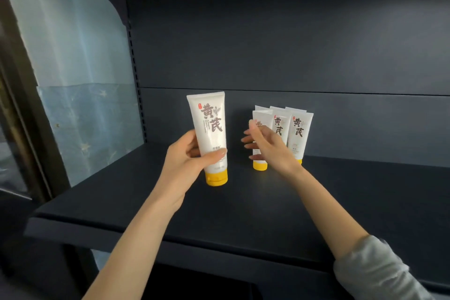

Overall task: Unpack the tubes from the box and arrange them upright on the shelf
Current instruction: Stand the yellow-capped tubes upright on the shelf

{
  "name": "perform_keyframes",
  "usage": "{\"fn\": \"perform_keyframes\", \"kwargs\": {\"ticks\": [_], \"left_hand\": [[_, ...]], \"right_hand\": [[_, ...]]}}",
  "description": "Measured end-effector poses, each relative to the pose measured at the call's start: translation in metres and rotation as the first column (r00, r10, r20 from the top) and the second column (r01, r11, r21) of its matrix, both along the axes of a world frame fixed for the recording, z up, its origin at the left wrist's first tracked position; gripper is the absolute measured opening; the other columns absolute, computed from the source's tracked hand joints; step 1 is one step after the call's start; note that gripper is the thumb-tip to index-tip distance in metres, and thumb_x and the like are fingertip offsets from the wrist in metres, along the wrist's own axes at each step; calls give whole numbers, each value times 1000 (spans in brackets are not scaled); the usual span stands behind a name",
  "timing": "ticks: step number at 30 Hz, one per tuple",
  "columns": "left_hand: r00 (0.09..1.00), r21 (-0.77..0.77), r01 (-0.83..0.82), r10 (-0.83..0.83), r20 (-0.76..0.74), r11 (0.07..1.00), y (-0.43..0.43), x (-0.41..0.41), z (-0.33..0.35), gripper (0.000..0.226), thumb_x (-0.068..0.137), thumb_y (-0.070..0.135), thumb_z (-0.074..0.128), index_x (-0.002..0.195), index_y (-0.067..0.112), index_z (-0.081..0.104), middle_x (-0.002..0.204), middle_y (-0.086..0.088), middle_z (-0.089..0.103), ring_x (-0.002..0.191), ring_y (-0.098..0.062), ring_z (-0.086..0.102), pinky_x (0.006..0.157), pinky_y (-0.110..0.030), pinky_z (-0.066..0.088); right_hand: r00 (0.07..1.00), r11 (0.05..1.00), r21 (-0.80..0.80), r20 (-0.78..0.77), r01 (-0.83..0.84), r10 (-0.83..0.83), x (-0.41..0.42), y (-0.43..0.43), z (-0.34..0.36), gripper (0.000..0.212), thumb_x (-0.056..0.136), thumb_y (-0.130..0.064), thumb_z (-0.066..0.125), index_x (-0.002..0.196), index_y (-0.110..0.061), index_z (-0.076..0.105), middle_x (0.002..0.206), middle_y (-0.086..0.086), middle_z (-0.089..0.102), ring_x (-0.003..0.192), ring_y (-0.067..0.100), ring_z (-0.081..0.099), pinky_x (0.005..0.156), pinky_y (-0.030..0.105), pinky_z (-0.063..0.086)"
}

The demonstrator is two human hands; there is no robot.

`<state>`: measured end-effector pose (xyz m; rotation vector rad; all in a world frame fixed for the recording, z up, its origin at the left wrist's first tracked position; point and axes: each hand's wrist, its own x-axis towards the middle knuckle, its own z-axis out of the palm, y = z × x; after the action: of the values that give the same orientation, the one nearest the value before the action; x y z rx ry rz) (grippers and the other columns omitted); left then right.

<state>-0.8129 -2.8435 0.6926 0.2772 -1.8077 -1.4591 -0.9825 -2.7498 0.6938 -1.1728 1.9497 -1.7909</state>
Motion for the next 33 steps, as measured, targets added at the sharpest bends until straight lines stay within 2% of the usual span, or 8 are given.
{"fn": "perform_keyframes", "kwargs": {"ticks": [5,9,14,21,25,29,31,33], "left_hand": [[1000,-30,-28,28,3,999,-7,-7,9,39,74,11,77,107,26,64,99,13,72,91,-2,66,66,-9,49],[999,-38,-38,38,-3,999,-7,-8,10,48,72,13,79,115,24,60,105,10,71,96,-5,66,71,-15,52],[1000,-7,-26,26,-4,1000,-3,-9,5,74,69,15,81,129,34,43,103,11,71,93,-1,66,64,-8,49],[997,-88,-47,52,60,995,-1,-6,2,68,75,23,77,129,38,38,108,16,69,103,4,61,80,-17,46],[972,-274,-14,77,222,962,-3,9,-5,77,80,52,58,145,35,21,140,20,45,128,5,39,102,-22,31],[812,-706,6,409,417,708,-13,29,-20,85,78,72,23,151,31,6,155,10,23,142,-6,18,119,-36,8],[726,-765,83,487,485,639,-19,36,-27,88,77,73,13,151,28,0,157,7,21,143,-7,16,117,-34,1],[682,-736,143,473,558,662,-23,41,-34,91,75,76,11,151,29,-5,156,6,21,142,-8,22,117,-33,2]], "right_hand": [[922,917,97,3,-387,388,21,13,-4,45,87,-40,54,124,-14,54,119,1,65,112,11,61,93,30,53],[892,889,81,24,-451,451,28,11,-8,37,87,-16,64,123,-12,56,118,5,65,110,14,62,93,29,52],[892,892,1,24,-452,452,32,10,-12,39,82,-16,68,120,-14,58,116,6,68,108,16,64,91,28,53],[906,905,-34,-12,-424,424,31,9,-14,35,77,-18,73,111,-15,63,111,4,70,104,15,66,89,24,52],[947,948,-27,-63,-317,314,16,10,-15,32,77,-9,75,106,-16,63,105,-1,71,99,10,67,87,20,52],[991,991,-38,-35,-131,130,-15,15,-13,29,78,-14,76,99,-23,59,104,-2,70,93,8,68,78,18,51],[999,999,-33,-9,-34,34,-32,20,-15,32,78,-16,76,102,-22,56,104,-2,68,93,11,67,76,19,53],[999,999,-22,-13,36,-36,-47,28,-20,37,78,-18,76,107,-22,53,104,-4,67,94,10,66,74,21,53]]}}
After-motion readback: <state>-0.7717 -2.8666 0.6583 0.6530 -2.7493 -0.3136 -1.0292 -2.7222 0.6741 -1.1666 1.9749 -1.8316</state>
